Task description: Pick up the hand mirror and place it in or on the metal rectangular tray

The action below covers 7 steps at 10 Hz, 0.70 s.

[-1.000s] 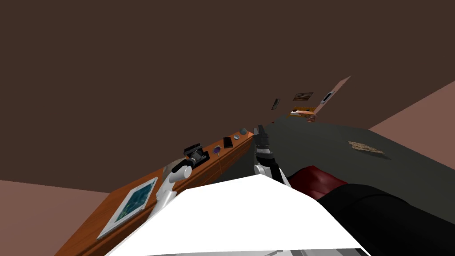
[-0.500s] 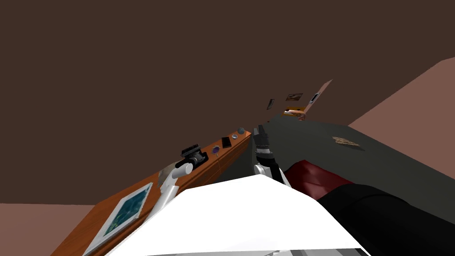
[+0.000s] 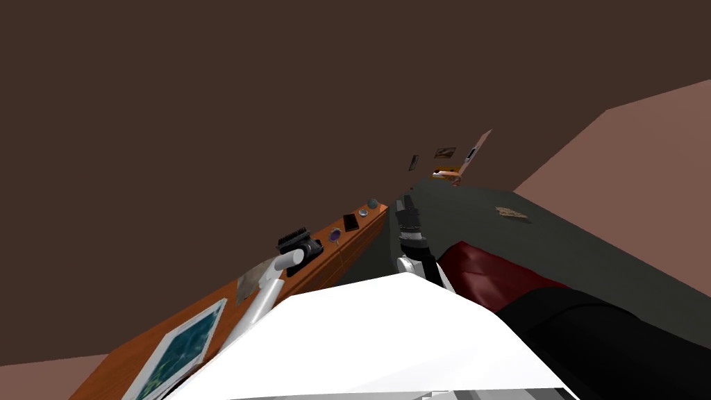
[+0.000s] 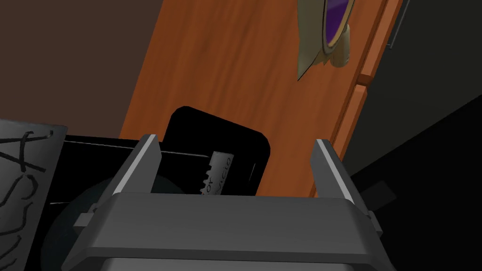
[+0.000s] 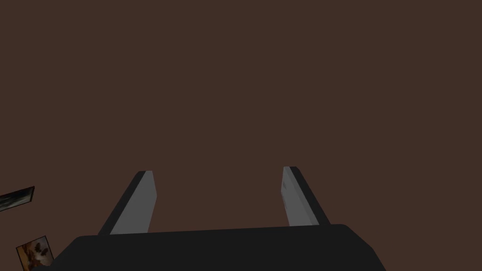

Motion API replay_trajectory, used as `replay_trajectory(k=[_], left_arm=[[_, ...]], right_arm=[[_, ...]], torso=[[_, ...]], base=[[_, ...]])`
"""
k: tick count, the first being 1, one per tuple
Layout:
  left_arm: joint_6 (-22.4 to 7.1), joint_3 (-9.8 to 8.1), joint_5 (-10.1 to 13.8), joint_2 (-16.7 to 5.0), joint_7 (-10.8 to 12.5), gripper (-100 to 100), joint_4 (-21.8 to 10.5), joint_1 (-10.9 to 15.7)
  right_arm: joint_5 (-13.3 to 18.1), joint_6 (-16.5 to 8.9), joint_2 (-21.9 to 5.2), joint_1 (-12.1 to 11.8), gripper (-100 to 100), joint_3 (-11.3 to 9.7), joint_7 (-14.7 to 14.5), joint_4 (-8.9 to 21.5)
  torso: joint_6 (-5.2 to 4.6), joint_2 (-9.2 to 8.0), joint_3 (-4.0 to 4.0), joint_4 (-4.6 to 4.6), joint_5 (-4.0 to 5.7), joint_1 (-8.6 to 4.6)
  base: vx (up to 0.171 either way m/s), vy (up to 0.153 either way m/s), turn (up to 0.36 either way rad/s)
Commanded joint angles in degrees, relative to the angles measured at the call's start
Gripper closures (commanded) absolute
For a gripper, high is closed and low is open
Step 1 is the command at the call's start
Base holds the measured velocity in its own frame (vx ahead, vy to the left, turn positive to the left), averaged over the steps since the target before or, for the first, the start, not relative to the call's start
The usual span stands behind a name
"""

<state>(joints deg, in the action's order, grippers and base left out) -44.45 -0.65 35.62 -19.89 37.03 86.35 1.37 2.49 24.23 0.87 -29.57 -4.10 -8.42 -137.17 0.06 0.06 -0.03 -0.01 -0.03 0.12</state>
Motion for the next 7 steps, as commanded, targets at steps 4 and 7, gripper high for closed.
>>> replay_trajectory(k=[4, 7], left_arm=[[-5.4, 1.10, 2.7, -0.8, 2.1, -100, -4.1, 3.8], [-9.7, 2.06, 5.2, -1.8, 3.9, -100, -7.8, 7.3]], right_arm=[[0.0, 0.0, 0.0, 0.0, 0, 0.0, 0.0, 0.0], [0.0, 0.0, 0.0, 0.0, 0, 0.0, 0.0, 0.0]], torso=[[-0.02, 0.00, 0.00, 0.00, 0.00, 0.00], [-0.02, 0.00, 0.00, 0.00, 0.00, 0.03]], base=[[-0.006, 0.025, -0.108], [-0.006, 0.034, -0.159]])
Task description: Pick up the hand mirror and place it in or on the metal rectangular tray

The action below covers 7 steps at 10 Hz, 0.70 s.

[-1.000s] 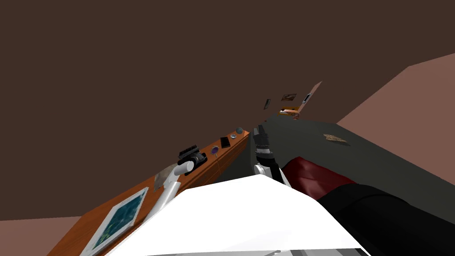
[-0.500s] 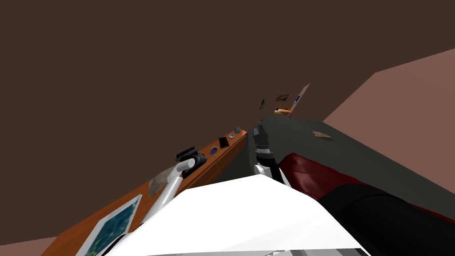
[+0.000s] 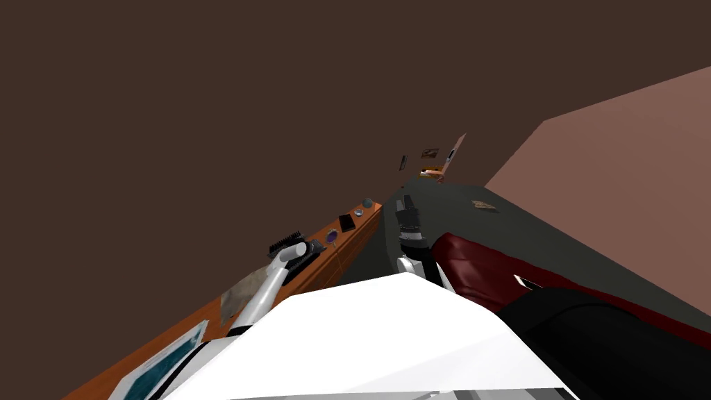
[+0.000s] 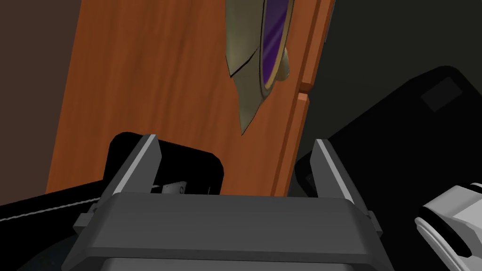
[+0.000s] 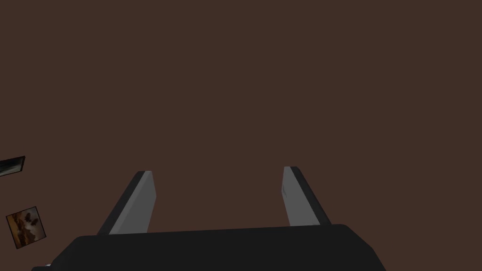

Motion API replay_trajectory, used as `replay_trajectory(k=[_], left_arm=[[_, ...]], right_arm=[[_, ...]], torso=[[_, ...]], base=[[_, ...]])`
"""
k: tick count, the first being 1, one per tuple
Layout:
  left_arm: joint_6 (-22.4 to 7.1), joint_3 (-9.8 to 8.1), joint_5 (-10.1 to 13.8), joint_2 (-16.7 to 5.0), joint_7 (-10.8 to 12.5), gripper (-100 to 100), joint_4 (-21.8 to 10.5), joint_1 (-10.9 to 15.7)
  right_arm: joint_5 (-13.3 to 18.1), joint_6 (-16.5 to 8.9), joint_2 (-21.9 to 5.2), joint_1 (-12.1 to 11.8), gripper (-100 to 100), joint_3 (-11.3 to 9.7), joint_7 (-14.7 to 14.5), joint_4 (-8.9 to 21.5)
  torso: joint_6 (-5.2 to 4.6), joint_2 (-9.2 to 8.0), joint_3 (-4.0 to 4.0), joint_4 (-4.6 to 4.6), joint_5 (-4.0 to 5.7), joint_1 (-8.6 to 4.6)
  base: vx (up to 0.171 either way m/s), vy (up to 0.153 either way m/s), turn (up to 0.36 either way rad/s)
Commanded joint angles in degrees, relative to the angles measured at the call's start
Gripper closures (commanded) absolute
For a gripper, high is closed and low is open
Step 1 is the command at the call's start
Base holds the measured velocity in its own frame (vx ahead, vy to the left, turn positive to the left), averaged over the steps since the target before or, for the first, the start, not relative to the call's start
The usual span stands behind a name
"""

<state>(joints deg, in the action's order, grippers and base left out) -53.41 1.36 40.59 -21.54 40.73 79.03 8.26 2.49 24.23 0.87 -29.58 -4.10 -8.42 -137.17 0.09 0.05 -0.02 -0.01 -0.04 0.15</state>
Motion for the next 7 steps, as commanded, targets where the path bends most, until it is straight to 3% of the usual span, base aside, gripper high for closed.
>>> replay_trajectory(k=[1, 7], left_arm=[[-2.7, 0.51, 1.5, -0.6, 0.9, -100, -2.2, 2.0], [-11.1, 2.44, 6.6, -3.7, 4.3, -100, -9.3, 9.1]], right_arm=[[0.0, 0.0, 0.0, 0.0, 0, 0.0, 0.0, 0.0], [0.0, 0.0, 0.0, 0.0, 0, 0.0, 0.0, 0.0]], torso=[[0.00, 0.00, 0.00, 0.00, 0.00, 0.00], [-0.01, 0.04, -0.02, -0.01, 0.00, 0.02]], base=[[-0.005, 0.030, -0.118], [-0.003, 0.041, -0.152]])
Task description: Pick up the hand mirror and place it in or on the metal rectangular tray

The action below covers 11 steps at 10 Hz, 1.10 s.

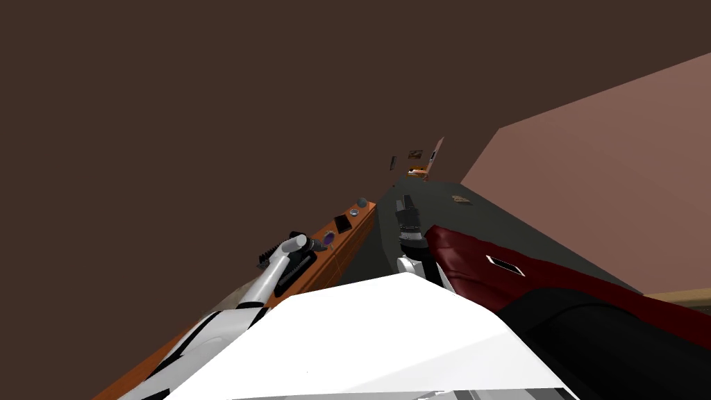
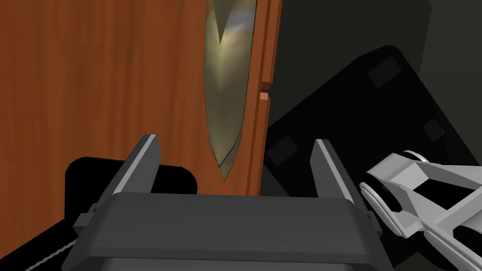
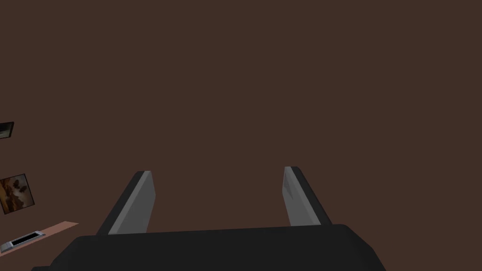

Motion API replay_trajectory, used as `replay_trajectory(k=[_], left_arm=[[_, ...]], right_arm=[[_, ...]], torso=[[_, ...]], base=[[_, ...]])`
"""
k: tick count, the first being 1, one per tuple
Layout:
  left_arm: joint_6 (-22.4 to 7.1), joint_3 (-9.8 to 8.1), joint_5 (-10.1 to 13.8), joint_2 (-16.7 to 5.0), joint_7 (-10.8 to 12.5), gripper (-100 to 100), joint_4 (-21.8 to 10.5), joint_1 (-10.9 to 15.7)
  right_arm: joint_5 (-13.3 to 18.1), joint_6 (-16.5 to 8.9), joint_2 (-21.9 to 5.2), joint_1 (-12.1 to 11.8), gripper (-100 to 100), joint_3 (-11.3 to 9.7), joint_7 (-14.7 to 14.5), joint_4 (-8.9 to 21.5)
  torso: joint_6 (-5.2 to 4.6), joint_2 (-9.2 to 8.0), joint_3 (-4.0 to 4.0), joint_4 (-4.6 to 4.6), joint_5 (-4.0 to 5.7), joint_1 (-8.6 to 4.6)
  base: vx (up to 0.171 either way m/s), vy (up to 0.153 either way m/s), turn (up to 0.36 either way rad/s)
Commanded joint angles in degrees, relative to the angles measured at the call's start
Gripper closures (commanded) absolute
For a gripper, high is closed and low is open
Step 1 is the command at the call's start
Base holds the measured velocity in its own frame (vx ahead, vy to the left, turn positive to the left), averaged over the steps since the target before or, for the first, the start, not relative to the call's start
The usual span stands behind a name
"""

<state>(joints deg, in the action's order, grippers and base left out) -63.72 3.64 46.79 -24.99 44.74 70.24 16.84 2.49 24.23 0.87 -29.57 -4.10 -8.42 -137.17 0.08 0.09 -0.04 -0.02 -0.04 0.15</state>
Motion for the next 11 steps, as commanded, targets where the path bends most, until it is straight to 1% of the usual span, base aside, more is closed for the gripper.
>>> replay_trajectory(k=[1, 2, 3, 4, 5, 6, 7, 11], left_arm=[[-1.9, 0.41, 1.1, -0.9, 0.8, -100, -1.4, 1.5], [-1.1, 0.23, 0.7, -0.6, 0.5, -100, -0.8, 0.9], [-1.4, 0.26, 0.8, -0.6, 0.6, 0, -0.9, 1.0], [0.4, 0.15, 0.0, 0.6, -0.5, -100, -2.5, 0.6], [1.0, 0.11, -0.2, 1.0, -0.9, -100, -3.1, 0.4], [0.4, 0.16, -0.1, 0.7, -0.4, -100, -2.4, 0.4], [0.6, 0.16, -0.1, 0.8, -0.5, 100, -2.5, 0.4], [0.5, 0.19, -0.1, 0.8, -0.5, 100, -2.5, 0.4]], right_arm=[[0.0, 0.0, 0.0, 0.0, 0, 0.0, 0.0, 0.0], [0.0, 0.0, 0.0, 0.0, 0, 0.0, 0.0, 0.0], [0.0, 0.0, 0.0, 0.0, 0, 0.0, 0.0, 0.0], [0.0, 0.0, 0.0, 0.0, 0, 0.0, 0.0, 0.0], [0.0, 0.0, 0.0, 0.0, 0, 0.0, 0.0, 0.0], [0.0, 0.0, 0.0, 0.0, 0, 0.0, 0.0, 0.0], [0.0, 0.0, 0.0, 0.0, 0, 0.0, 0.0, 0.0], [0.0, 0.0, 0.0, 0.0, 0, 0.0, 0.0, 0.0]], torso=[[0.00, 0.00, 0.00, 0.00, 0.00, 0.00], [0.00, 0.00, 0.00, 0.00, 0.00, 0.00], [0.02, 0.00, 0.00, 0.00, 0.01, -0.05], [0.02, -0.01, 0.00, 0.00, 0.02, -0.10], [0.01, 0.07, -0.04, -0.02, 0.02, -0.13], [0.00, 0.12, -0.07, -0.04, 0.02, -0.17], [-0.03, 0.13, -0.08, -0.04, 0.01, -0.16], [-0.01, 0.11, -0.07, -0.03, 0.00, -0.13]], base=[[0.001, 0.033, -0.106], [0.001, 0.017, -0.022], [0.000, 0.000, 0.000], [0.030, -0.001, -0.032], [0.037, -0.010, -0.025], [0.012, -0.005, 0.003], [0.000, 0.000, 0.000], [0.000, 0.000, 0.000]])
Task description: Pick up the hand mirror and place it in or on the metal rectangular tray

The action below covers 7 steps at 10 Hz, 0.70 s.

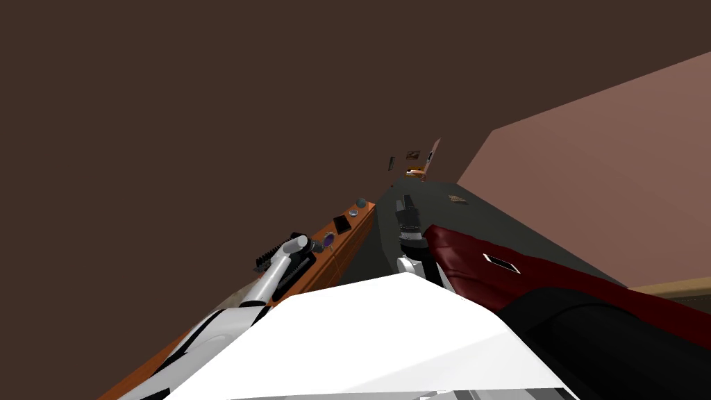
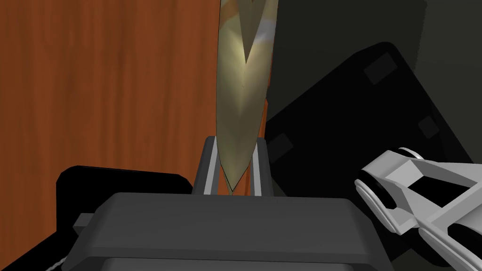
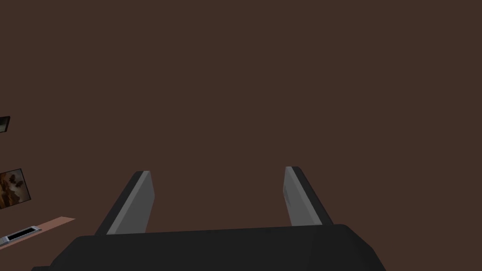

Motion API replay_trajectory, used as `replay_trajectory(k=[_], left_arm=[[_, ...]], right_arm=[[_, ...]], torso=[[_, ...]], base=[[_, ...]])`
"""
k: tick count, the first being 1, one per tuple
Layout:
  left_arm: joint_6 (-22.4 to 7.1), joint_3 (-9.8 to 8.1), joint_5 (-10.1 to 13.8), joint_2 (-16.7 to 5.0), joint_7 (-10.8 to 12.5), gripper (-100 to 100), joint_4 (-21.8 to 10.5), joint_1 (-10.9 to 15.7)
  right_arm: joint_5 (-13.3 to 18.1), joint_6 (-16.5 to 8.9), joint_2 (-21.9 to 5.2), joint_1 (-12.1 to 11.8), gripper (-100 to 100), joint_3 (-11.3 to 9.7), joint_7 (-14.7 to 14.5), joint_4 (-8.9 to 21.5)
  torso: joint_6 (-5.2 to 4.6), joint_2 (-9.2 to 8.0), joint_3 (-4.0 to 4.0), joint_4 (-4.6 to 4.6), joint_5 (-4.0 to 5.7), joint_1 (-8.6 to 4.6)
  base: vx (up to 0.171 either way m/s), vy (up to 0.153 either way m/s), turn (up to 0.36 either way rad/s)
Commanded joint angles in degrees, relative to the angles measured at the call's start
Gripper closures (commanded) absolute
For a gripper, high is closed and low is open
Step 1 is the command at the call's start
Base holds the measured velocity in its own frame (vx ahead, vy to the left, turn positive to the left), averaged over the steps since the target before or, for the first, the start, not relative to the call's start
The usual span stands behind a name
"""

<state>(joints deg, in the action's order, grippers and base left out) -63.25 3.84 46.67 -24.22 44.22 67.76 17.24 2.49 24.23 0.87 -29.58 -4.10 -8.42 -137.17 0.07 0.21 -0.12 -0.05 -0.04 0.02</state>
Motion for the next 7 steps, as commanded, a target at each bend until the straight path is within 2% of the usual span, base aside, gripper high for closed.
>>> replay_trajectory(k=[1, 2, 3, 4, 5, 6, 7], left_arm=[[0.0, 0.00, 0.0, 0.0, 0.0, 0, 0.0, 0.0], [-1.8, 0.06, 0.9, -1.4, 1.1, 100, 1.6, 0.5], [-0.8, 0.05, 0.5, -0.8, 0.4, 100, 0.6, 0.5], [-1.1, 0.02, 0.6, -0.9, 0.6, 0, 0.7, 0.5], [-1.0, -1.66, 1.3, -2.4, 0.3, 100, -0.3, 0.1], [-1.0, -1.66, 1.3, -2.4, 0.3, 100, -0.3, 0.1], [-1.1, -3.27, 2.0, -3.9, 0.1, 100, -1.3, -0.2]], right_arm=[[0.0, 0.0, 0.0, 0.0, 0, 0.0, 0.0, 0.0], [0.0, 0.0, 0.0, 0.0, 0, 0.0, 0.0, 0.0], [0.0, 0.0, 0.0, 0.0, 0, 0.0, 0.0, 0.0], [0.0, 0.0, 0.0, 0.0, 0, 0.0, 0.0, 0.0], [0.0, 0.0, 0.0, 0.0, 0, 0.0, 0.0, 0.0], [0.0, 0.0, 0.0, 0.0, 0, 0.0, 0.0, 0.0], [0.0, 0.0, 0.0, 0.0, 0, 0.0, 0.0, 0.0]], torso=[[0.00, 0.00, 0.00, 0.00, 0.00, 0.00], [0.00, 0.00, 0.00, 0.00, 0.00, 0.00], [0.03, -0.09, 0.06, 0.05, 0.03, 0.02], [0.00, -0.08, 0.05, 0.02, 0.00, 0.02], [0.00, -0.04, 0.03, 0.02, 0.00, 0.01], [0.06, -0.20, 0.10, 0.03, 0.02, -0.01], [0.05, -0.25, 0.15, 0.07, 0.04, -0.04]], base=[[0.000, 0.000, 0.000], [-0.029, 0.001, 0.032], [-0.015, 0.002, 0.011], [0.000, 0.000, 0.000], [-0.052, -0.018, -0.048], [-0.065, -0.028, -0.006], [-0.083, -0.045, -0.049]])
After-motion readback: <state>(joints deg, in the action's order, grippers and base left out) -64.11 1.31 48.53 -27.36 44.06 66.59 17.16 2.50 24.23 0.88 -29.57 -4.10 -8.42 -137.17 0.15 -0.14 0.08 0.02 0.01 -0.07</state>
